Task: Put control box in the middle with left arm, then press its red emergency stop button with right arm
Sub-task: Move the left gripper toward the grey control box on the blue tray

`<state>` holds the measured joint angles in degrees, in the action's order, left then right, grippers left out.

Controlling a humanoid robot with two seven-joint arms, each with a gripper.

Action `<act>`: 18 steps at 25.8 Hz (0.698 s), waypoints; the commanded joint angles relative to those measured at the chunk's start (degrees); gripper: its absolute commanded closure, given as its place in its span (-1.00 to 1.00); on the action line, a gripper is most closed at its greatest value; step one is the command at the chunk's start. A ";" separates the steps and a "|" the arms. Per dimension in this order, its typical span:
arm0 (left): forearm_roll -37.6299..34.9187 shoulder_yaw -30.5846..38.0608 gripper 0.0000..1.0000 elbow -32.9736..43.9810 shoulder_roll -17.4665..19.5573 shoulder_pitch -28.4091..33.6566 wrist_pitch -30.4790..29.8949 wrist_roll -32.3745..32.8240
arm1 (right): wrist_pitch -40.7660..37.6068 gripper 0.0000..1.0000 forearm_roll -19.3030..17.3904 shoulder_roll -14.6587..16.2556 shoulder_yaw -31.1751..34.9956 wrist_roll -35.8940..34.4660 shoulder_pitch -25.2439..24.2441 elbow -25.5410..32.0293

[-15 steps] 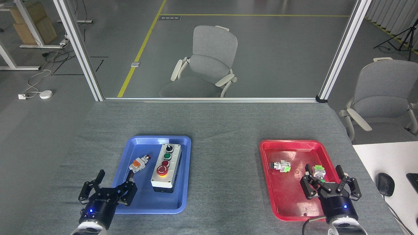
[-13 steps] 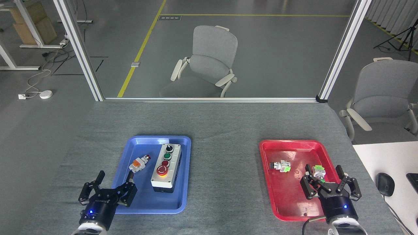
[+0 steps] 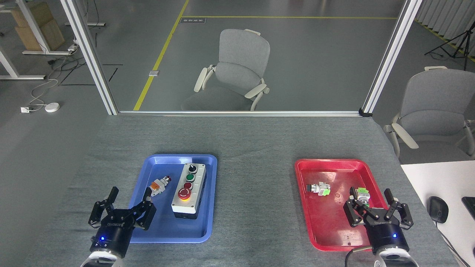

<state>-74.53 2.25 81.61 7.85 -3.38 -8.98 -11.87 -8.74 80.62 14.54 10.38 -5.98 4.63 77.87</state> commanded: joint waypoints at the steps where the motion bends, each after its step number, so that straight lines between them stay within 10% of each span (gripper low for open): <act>1: -0.62 -2.16 -0.97 -0.22 -0.90 0.04 0.89 0.09 | -0.05 -0.96 0.06 -0.12 0.08 0.01 -0.06 0.00; 18: -2.11 -13.33 -0.95 -2.51 -5.47 -0.22 13.20 3.52 | 1.35 -0.96 -0.11 -0.12 -0.45 -1.14 -0.24 -0.09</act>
<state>-76.63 -10.81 79.45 3.68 -3.45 3.97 -8.55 -8.22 80.67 14.29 10.21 -7.28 4.48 77.83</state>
